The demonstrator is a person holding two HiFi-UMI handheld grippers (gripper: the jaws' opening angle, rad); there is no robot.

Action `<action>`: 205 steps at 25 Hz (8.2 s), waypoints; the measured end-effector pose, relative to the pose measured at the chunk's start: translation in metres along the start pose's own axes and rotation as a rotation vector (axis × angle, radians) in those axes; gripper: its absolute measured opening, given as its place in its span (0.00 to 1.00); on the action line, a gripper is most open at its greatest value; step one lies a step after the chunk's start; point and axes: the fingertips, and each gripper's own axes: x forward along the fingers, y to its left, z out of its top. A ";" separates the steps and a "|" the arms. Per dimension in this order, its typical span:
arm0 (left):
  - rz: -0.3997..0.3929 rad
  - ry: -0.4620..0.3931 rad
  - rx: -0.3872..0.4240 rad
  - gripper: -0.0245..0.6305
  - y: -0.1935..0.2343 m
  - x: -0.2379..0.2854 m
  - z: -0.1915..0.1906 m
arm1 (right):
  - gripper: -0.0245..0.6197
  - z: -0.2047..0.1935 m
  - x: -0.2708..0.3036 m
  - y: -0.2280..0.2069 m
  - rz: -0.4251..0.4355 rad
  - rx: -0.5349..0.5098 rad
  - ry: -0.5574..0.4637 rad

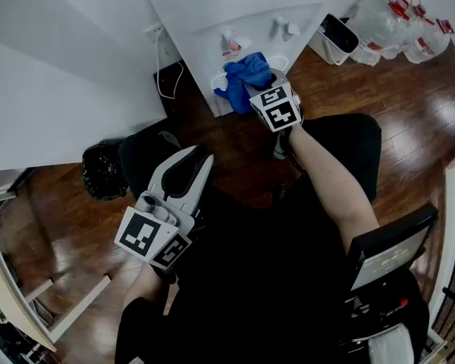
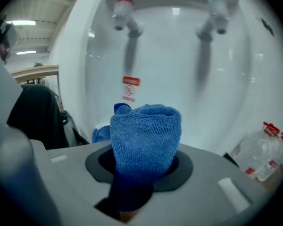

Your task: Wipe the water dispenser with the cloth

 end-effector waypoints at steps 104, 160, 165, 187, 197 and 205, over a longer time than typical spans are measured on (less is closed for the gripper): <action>0.244 0.253 -0.111 0.14 0.165 0.054 -0.154 | 0.28 -0.141 0.117 0.128 0.288 -0.058 0.400; 0.150 0.546 -0.106 0.14 0.138 0.104 -0.234 | 0.28 -0.292 0.178 0.046 0.019 0.369 0.581; 0.153 0.504 -0.176 0.14 0.136 0.095 -0.224 | 0.28 -0.265 0.200 0.147 0.221 0.284 0.560; 0.080 0.568 -0.207 0.14 0.104 0.146 -0.234 | 0.28 -0.360 0.167 -0.068 -0.098 0.361 0.622; 0.100 0.583 -0.197 0.14 0.103 0.132 -0.227 | 0.28 -0.325 0.208 0.053 0.066 0.295 0.620; 0.118 0.535 -0.191 0.14 0.114 0.118 -0.217 | 0.28 -0.260 0.219 0.168 0.321 0.376 0.511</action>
